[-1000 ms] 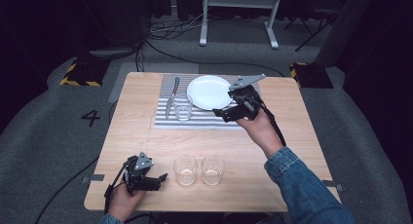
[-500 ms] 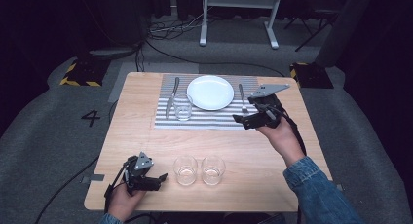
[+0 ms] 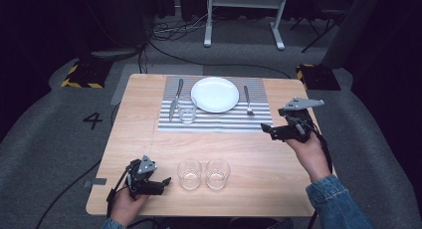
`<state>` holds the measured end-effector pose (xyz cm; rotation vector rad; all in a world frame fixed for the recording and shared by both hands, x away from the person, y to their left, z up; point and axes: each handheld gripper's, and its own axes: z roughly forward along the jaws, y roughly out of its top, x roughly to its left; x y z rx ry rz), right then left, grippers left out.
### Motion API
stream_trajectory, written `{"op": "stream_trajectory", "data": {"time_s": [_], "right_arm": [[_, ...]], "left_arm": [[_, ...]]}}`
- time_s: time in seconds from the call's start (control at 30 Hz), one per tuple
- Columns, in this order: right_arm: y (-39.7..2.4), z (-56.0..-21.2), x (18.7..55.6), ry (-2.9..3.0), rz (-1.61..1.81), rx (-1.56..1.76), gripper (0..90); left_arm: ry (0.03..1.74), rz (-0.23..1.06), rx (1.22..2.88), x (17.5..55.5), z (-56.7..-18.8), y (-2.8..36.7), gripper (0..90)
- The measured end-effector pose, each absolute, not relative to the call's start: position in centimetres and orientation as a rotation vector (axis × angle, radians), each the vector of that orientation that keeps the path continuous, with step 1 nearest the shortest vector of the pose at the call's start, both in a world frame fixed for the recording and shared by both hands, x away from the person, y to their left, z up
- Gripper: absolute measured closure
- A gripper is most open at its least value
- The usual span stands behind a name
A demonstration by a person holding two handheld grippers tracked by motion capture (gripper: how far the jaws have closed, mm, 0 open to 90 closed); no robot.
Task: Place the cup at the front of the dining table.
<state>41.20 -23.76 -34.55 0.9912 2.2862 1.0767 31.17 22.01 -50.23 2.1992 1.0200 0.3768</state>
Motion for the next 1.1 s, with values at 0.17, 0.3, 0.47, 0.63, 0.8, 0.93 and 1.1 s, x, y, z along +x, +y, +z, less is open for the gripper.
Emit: {"op": "stream_trajectory", "data": {"time_s": [0.17,0.3,0.47,0.63,0.8,0.93,1.1], "right_arm": [[-25.7,-35.9,40.4,2.266,1.069,1.035,14.8],[-27.4,-37.2,39.7,2.251,1.055,1.084,14.8],[-29.0,-39.0,38.9,2.232,1.051,1.161,14.8],[-30.2,-40.8,38.2,2.222,1.029,1.218,14.8],[-31.0,-42.1,37.6,2.205,0.96,1.227,14.6],[-31.8,-43.4,37.1,2.187,0.95,1.276,14.6],[-32.3,-46.1,36.2,2.226,0.913,1.328,14.6]], "left_arm": [[1.022,0.375,2.198,31.2,-50.2,22.0,16.2],[1.019,0.382,2.199,31.2,-50.2,22.0,16.2],[1.019,0.381,2.2,31.2,-50.2,22.0,16.2],[1.019,0.381,2.2,31.2,-50.2,22.0,16.2],[1.019,0.382,2.2,31.2,-50.2,22.0,16.2],[1.019,0.382,2.2,31.2,-50.2,22.0,16.2],[1.02,0.38,2.199,31.2,-50.2,22.0,16.2]]}}
